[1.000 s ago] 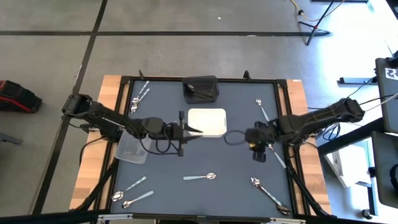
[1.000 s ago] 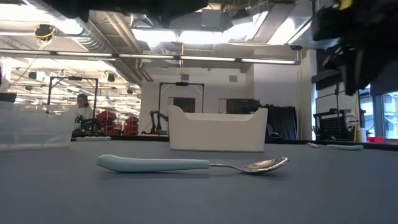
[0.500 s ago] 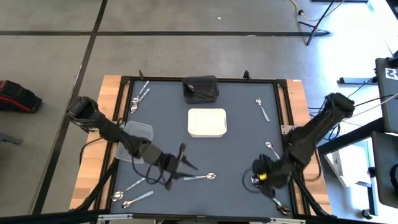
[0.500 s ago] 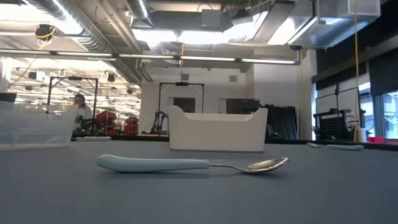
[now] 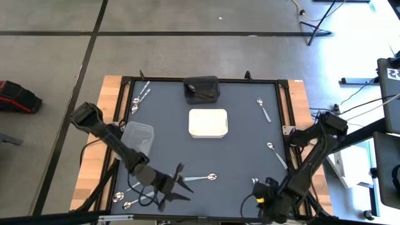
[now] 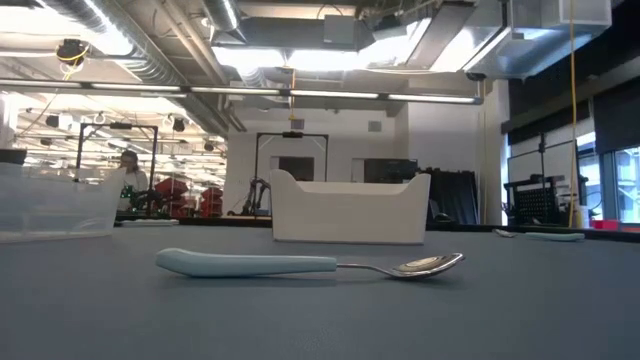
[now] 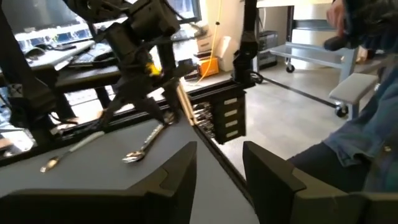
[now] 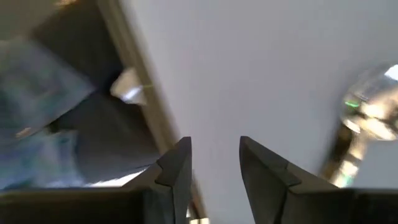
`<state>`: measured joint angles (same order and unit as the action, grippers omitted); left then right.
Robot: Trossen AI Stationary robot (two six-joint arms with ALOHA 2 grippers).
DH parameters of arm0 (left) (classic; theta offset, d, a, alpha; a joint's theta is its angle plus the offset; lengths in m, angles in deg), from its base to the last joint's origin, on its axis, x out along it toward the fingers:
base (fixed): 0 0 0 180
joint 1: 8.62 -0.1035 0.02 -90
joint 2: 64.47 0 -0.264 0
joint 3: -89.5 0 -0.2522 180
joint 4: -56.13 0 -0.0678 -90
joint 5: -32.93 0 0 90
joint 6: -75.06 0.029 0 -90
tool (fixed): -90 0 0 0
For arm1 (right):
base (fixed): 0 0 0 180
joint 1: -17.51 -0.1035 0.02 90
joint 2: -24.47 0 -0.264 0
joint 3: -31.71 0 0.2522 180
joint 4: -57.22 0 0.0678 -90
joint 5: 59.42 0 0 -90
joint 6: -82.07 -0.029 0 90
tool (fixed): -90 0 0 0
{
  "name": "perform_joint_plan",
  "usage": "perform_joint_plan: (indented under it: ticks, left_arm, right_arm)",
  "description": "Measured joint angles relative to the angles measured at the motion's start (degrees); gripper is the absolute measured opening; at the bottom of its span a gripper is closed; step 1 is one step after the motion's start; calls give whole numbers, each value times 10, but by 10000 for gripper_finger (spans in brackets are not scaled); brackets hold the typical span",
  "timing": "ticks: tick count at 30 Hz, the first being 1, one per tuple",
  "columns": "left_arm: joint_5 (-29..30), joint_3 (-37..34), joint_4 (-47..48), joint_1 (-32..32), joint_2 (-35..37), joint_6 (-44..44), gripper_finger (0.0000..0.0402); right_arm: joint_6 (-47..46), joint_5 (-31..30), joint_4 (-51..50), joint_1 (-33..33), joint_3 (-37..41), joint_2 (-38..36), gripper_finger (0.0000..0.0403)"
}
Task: Sort silverware by color (type)
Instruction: Put the black spoon into the black bin
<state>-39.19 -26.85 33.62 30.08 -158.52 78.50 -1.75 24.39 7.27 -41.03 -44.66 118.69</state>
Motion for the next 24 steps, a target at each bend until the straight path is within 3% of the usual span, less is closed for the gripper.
perform_joint_plan:
  ticks: [9, 24]
  left_arm:
    - [26, 0, 49, 20, -2, -79, 125]
    - [26, 0, 58, 38, -2, -110, 125]
  right_arm:
    - [-120, 93, -25, 0, -3, 62, 124]
    - [-124, 103, -66, 0, -3, 80, 124]
